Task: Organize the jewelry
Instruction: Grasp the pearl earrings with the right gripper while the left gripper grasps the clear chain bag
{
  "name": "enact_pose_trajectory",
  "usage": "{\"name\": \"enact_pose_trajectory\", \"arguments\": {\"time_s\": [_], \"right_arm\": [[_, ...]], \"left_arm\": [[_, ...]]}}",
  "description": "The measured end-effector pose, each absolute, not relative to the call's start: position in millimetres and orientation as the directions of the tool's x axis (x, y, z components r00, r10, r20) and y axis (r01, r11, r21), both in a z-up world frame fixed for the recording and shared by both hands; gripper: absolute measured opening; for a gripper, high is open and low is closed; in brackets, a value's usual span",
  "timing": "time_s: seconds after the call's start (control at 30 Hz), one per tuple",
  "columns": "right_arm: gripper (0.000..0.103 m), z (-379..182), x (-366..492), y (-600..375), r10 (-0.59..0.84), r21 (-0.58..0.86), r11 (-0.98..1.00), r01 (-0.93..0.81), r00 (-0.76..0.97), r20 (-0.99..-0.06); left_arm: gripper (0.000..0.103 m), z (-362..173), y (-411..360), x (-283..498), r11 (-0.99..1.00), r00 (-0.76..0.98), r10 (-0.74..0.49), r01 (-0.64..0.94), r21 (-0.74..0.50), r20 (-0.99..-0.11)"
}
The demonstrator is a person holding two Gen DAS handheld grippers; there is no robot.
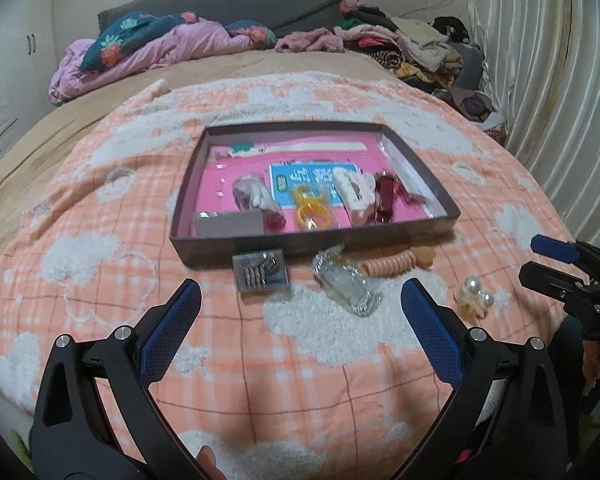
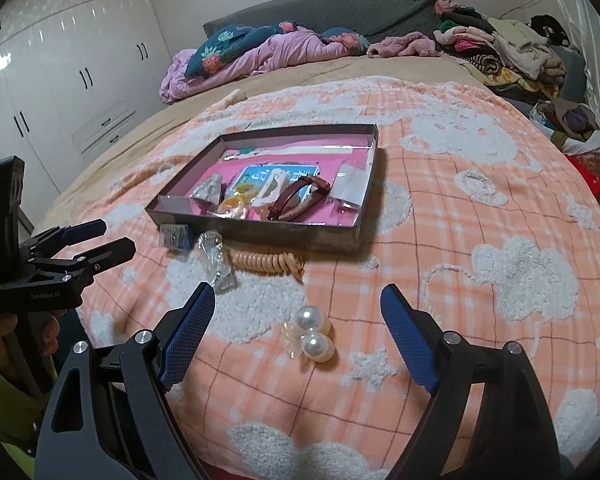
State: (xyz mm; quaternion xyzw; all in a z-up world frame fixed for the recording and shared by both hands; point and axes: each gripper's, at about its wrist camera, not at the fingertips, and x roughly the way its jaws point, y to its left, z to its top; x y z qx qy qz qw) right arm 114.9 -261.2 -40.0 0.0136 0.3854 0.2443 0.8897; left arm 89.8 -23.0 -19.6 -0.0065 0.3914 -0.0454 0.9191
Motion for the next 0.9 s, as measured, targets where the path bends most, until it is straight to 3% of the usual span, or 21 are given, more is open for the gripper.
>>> {"name": "enact_pose_trajectory", "arguments": {"time_s": [0.57, 0.9], "right_arm": [[0.084, -73, 121, -244, 0.377, 0.126, 0.887, -0.444, 0.542, -0.751], [0.065, -102, 133, -237, 0.350, 0.113, 0.885, -0.451, 0.488, -0.799]], "left_arm": [[0.094, -56, -32, 94, 0.993, 0.622, -0.107, 0.111, -0.048, -0.776], [0.093, -68, -40, 98, 0.988, 0.613, -0.138, 0.143, -0.062, -0.778]]}}
